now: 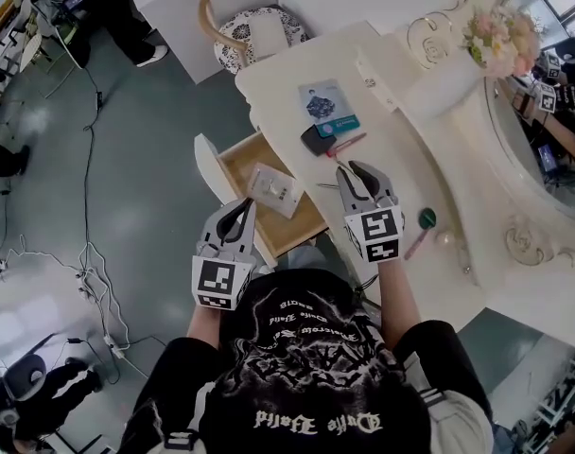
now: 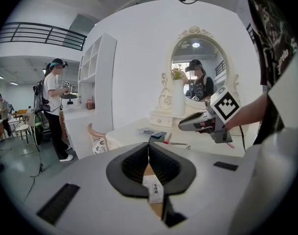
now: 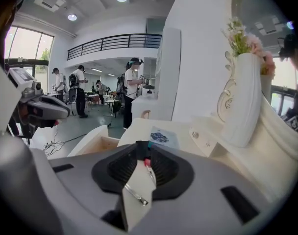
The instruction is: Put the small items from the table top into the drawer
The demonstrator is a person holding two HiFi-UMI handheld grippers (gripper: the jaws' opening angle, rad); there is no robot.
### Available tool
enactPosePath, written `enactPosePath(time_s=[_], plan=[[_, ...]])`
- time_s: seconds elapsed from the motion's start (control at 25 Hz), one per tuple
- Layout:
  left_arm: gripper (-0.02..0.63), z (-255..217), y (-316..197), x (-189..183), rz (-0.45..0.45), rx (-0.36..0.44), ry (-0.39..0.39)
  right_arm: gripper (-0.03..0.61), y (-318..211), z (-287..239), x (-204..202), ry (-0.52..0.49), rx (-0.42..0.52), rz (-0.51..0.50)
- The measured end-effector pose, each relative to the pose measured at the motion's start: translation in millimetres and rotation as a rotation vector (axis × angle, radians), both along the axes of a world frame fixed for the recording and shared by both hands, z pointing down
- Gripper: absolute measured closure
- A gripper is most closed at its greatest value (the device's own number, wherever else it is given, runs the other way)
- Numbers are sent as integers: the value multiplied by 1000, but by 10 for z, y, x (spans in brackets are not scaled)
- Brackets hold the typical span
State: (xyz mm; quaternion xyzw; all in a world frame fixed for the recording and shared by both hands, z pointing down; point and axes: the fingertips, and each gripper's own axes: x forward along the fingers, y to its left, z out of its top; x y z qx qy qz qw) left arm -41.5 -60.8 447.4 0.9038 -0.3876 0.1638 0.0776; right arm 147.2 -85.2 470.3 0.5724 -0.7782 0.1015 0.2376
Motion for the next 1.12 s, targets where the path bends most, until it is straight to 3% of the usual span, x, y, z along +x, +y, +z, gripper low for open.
enactPosePath(time_s=[0.16, 0.32, 0.68, 1.12], plan=[[598, -1, -31, -14, -23, -4, -7, 474, -120, 33, -21, -8, -17, -22], [598, 37, -62, -43, -46, -13, -23, 416, -314, 59, -56, -15, -38, -81], [598, 15, -132, -87, -114, -19, -23, 415, -637, 137, -79, 9, -96, -139], [598, 50, -130, -219, -169, -28, -51, 416, -887, 334, -56, 15, -156, -143]])
